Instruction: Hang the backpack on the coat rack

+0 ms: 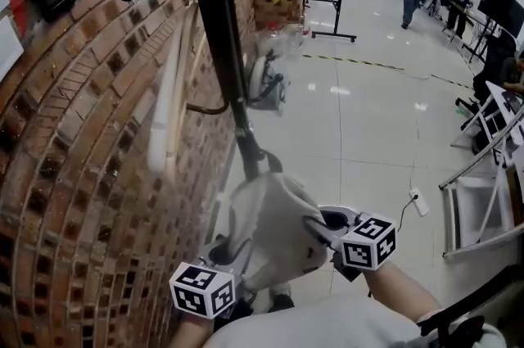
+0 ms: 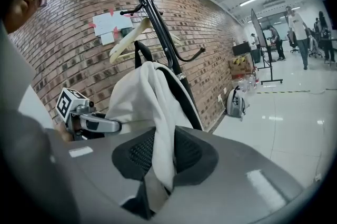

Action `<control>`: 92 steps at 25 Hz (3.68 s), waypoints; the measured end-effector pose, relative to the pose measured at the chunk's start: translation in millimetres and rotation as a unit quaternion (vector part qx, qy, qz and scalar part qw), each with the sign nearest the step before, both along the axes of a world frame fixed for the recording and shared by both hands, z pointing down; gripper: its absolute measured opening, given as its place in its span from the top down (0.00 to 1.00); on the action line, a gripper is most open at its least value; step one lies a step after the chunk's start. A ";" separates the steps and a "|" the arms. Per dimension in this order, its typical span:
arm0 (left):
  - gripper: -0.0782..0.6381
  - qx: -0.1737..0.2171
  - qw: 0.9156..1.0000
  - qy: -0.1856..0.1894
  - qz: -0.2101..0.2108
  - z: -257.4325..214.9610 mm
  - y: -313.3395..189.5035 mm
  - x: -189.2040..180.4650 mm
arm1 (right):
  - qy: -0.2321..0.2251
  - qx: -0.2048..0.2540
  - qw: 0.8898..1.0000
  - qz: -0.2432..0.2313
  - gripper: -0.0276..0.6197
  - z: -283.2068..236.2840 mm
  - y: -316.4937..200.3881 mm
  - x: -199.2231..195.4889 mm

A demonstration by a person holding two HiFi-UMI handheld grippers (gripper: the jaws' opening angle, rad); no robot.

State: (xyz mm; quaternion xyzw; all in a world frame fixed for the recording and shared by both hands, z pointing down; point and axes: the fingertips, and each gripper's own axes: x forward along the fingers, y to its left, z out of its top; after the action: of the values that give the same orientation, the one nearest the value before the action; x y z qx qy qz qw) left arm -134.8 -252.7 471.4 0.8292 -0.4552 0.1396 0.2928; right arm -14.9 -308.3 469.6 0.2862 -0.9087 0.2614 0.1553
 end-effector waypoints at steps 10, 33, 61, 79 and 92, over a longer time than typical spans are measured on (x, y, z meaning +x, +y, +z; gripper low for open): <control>0.77 -0.028 1.000 0.006 0.008 24.2 -32.5 -0.8 | 0.004 -0.032 0.999 0.008 0.86 26.6 -34.2 -6.2; 0.77 -0.067 0.998 0.004 0.010 86.0 -89.2 -25.2 | -0.014 -0.085 0.996 0.020 0.85 88.5 -96.7 -28.2; 0.50 0.010 1.000 0.001 -0.010 36.8 -34.6 0.2 | 0.006 -0.004 1.000 0.007 0.82 43.4 -27.2 18.3; 0.89 0.032 0.999 0.021 0.025 -26.1 179.3 135.9 | -0.086 -0.013 0.991 -0.104 0.96 -28.9 226.2 64.1; 0.89 0.039 0.998 0.036 0.045 -25.0 295.7 121.1 | -0.043 0.015 0.995 -0.088 0.96 -21.4 357.0 36.4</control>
State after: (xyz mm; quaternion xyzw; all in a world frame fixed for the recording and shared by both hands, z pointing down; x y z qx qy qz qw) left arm -13.8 42.9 446.4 0.8642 -0.4116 0.1046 0.2700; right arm 21.4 48.7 448.2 0.1962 -0.9398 0.2454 0.1342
